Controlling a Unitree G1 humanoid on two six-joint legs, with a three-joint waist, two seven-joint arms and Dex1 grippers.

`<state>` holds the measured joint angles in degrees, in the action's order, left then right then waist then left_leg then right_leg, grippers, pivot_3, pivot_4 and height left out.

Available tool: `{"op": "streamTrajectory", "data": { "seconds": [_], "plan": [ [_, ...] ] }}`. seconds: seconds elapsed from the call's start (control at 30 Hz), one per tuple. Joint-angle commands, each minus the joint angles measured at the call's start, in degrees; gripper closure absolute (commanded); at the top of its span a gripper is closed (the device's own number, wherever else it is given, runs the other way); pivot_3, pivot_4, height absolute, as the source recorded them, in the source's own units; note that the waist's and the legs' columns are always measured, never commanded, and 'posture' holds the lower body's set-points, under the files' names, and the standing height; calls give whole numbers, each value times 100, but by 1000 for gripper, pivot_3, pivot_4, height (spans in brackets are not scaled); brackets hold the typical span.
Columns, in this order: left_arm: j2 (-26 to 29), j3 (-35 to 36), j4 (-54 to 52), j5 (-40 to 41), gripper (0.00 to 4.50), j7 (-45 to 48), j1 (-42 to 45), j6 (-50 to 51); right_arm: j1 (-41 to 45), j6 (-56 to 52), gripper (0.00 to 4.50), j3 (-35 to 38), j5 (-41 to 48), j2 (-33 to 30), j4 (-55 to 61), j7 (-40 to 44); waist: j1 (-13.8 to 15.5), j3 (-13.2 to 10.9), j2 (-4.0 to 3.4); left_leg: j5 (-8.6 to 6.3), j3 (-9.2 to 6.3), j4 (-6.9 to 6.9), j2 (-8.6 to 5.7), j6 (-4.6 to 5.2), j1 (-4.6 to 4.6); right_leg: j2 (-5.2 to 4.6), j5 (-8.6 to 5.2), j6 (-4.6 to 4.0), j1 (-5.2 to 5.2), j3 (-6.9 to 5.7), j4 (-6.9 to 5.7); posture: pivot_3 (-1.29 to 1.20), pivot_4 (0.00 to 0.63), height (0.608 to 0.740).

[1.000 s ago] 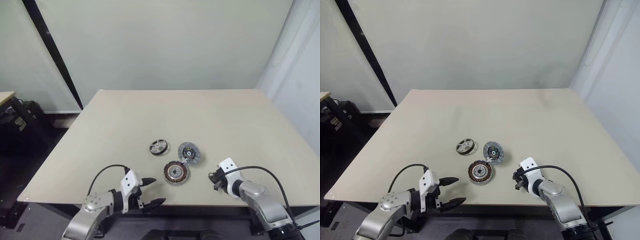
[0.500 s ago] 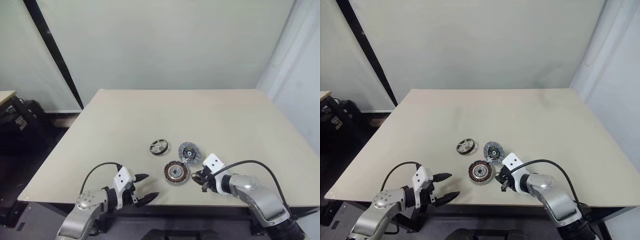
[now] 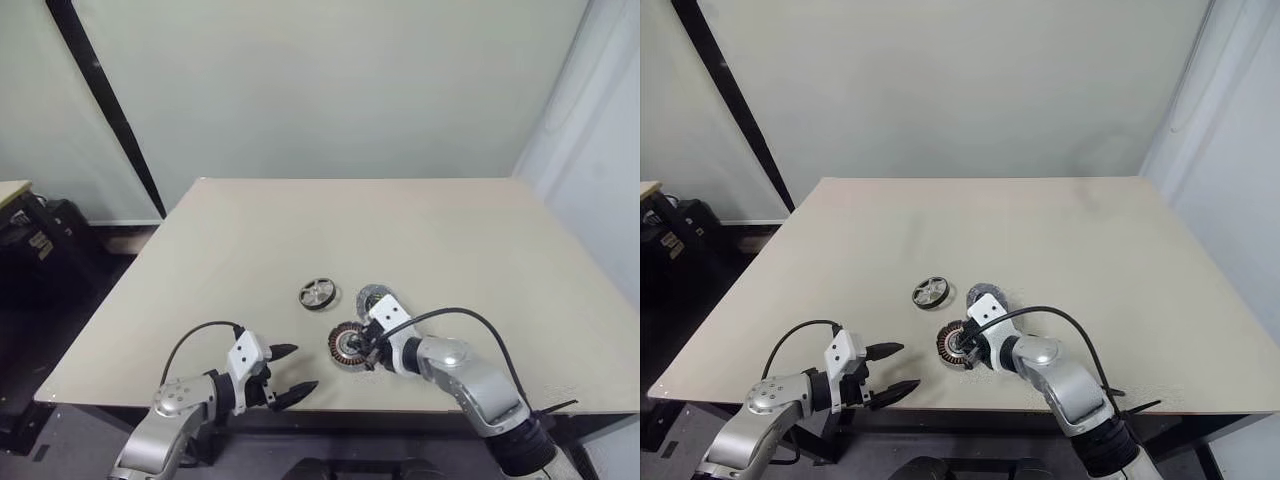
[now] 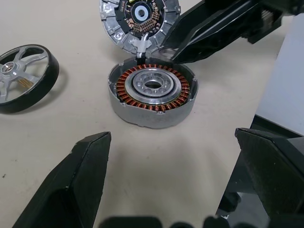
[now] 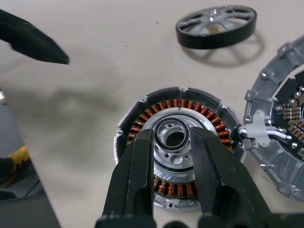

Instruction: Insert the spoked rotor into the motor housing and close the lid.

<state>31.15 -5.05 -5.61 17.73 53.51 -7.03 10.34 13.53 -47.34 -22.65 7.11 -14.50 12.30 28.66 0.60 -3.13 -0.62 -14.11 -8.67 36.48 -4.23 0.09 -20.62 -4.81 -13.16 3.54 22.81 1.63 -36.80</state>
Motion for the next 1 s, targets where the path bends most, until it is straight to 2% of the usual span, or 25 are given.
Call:
{"op": "streamTrajectory", "data": {
  "seconds": [0.03, 1.0],
  "plan": [
    [-8, 86, -48, -9, 0, -25, 57, -164, 228, 185, 3706, -74, -91, 112, -105, -63, -1, 0, 0, 0, 1, -1, 0, 0, 0, 1, 0, 0, 2, 0, -1, 0, 0, 740],
    [11, 240, 90, -19, 0, -155, -91, -341, 377, 782, 3706, -189, -448, 458, -1076, -165, -4, 1, -1, 1, 6, 1, -6, -1, 3, 21, 3, -3, 10, 7, -13, 0, 0, 740]
  ]
}}
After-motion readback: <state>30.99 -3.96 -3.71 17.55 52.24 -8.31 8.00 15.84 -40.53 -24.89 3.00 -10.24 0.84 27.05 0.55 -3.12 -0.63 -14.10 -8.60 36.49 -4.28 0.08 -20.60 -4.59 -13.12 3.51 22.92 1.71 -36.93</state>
